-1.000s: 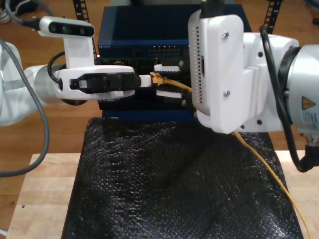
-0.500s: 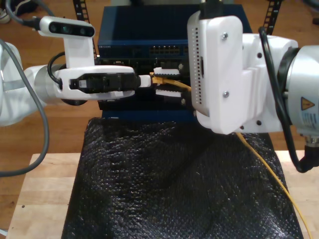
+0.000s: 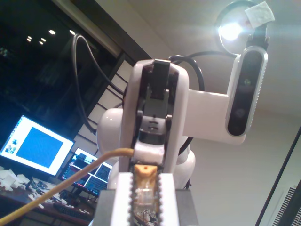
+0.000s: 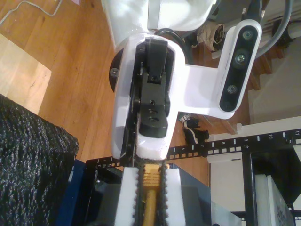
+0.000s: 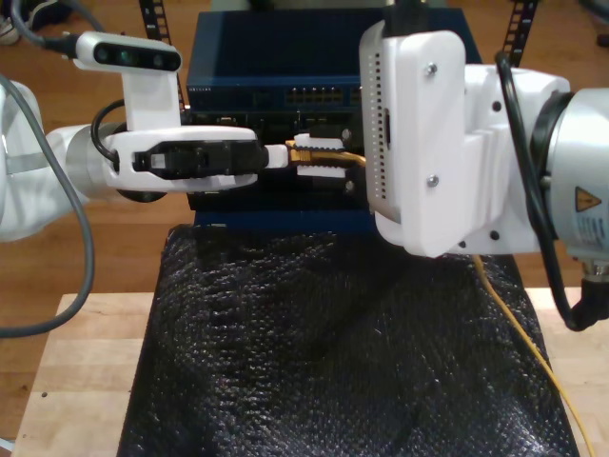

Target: Grab the cable and plug it in

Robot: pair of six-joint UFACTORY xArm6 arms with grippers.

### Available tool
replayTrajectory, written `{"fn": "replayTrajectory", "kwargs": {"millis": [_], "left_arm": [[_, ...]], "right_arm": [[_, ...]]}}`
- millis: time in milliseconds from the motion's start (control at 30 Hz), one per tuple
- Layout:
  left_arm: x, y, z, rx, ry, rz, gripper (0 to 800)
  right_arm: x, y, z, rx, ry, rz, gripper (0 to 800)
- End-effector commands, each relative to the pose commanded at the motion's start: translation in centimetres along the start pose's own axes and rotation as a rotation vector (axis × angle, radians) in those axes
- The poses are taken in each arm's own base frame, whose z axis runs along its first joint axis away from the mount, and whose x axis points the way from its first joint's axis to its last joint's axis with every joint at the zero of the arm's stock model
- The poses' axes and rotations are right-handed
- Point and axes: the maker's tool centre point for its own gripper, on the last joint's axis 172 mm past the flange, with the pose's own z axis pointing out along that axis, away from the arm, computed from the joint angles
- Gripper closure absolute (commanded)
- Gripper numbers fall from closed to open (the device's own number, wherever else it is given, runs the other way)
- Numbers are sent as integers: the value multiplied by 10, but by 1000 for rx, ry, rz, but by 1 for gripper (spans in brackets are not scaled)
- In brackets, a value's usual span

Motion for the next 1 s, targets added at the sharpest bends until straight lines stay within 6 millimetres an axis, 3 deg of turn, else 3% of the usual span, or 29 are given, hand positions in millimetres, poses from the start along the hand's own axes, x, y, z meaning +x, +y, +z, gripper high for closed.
{"fn": "replayTrajectory", "kwargs": {"millis": [100, 200, 367, 433, 500, 600, 767, 933, 1000], "left_arm": [[0, 0, 0, -1, -1, -1, 728], [-1, 4, 1, -18, -2, -2, 543], [-1, 6, 2, -24, -3, -3, 464], [-1, 5, 2, -21, -3, -2, 290], [-1, 4, 1, -20, -1, -3, 233], [-1, 2, 1, -14, 1, -2, 67], [3, -2, -7, 25, 11, 13, 7], [15, -17, -38, 163, 60, 41, 7], [21, -17, -51, 207, 74, 61, 7]], "right_arm": [[0, 0, 0, 0, 0, 0, 799], [0, 0, 0, 0, 0, 0, 799], [0, 0, 0, 0, 1, 3, 800], [0, 0, 0, 0, 1, 3, 799], [0, 1, 1, 1, 1, 6, 799], [-3, 2, 2, 1, -5, 14, 800], [-12, 9, 8, 6, -29, 83, 800], [-32, 16, 19, 28, -75, 141, 800], [-51, 16, 23, 46, -113, 193, 800]]}}
